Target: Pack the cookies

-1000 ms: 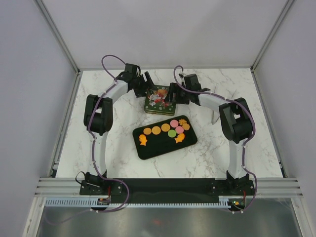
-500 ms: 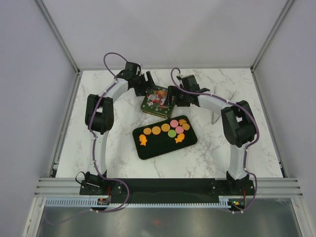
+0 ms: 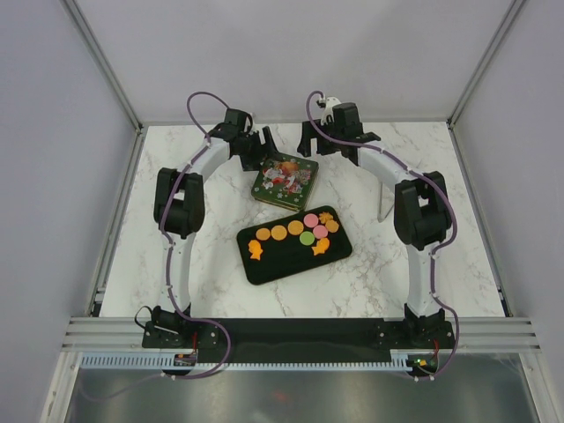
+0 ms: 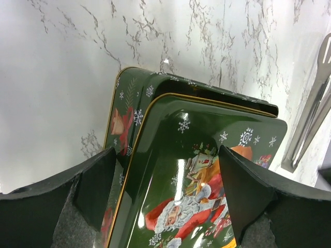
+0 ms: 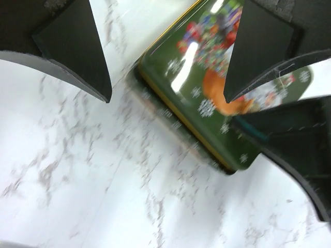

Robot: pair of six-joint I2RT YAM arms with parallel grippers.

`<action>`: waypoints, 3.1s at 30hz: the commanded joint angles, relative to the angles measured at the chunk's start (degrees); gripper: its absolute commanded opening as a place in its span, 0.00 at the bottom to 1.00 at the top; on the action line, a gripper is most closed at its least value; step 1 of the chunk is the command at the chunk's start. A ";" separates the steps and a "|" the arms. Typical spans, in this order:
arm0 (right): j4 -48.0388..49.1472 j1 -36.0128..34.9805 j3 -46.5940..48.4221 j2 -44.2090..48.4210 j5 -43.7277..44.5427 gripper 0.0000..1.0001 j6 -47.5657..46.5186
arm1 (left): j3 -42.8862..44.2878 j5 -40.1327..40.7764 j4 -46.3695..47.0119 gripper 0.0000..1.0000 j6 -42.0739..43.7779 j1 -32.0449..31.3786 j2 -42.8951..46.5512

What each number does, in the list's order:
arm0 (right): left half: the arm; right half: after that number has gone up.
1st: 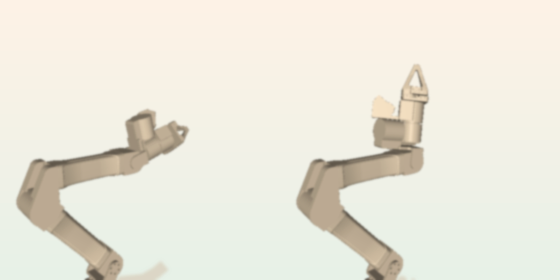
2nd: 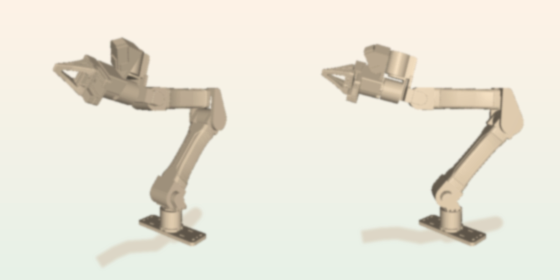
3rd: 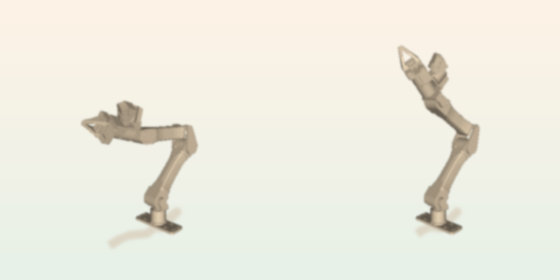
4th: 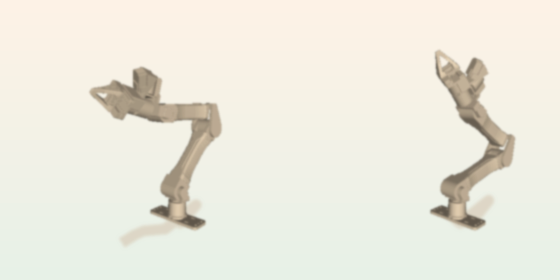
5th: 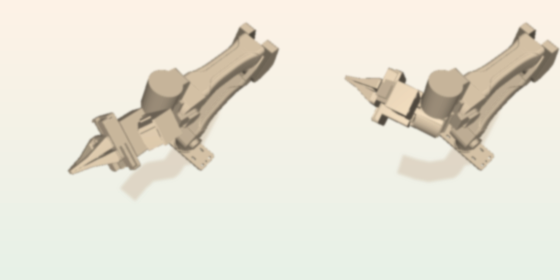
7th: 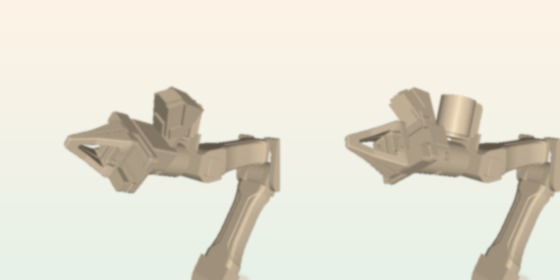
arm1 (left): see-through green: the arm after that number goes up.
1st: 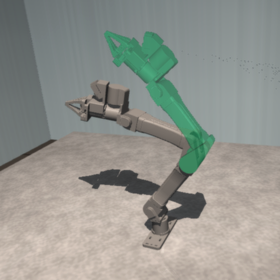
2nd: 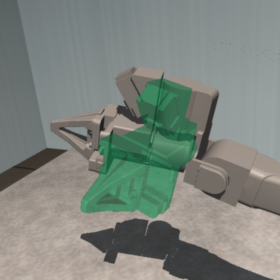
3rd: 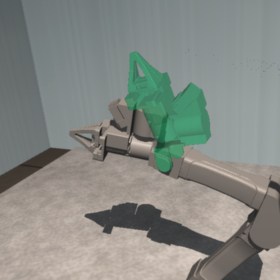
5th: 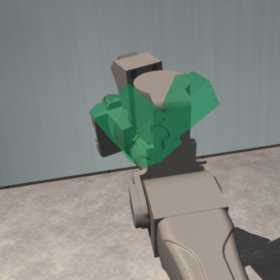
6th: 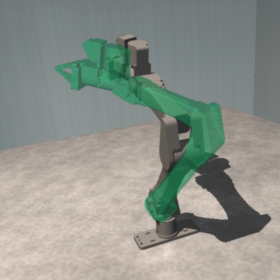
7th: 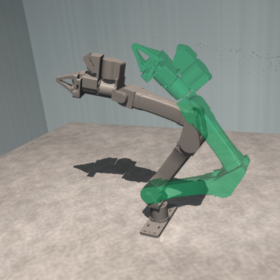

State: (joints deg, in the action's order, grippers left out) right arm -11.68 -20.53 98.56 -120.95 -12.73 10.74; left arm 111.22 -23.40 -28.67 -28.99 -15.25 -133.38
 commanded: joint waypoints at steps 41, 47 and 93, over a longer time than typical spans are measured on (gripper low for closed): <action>1.22 3.83 5.41 -10.36 -11.53 0.98 -1.52 | -29.54 15.68 6.50 0.90 -12.66 1.09 33.07; 1.22 4.19 5.76 -10.98 -11.70 0.98 -1.08 | -42.57 9.43 14.42 0.92 -17.23 -1.54 37.93; 18.01 6.21 -14.09 0.00 -24.00 0.94 16.15 | -20.34 5.82 10.83 0.90 -11.97 -4.71 12.54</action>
State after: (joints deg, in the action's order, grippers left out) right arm 3.79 -13.50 86.11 -125.51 -32.97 25.26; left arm 87.53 -17.15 -16.71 -44.84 -19.73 -119.28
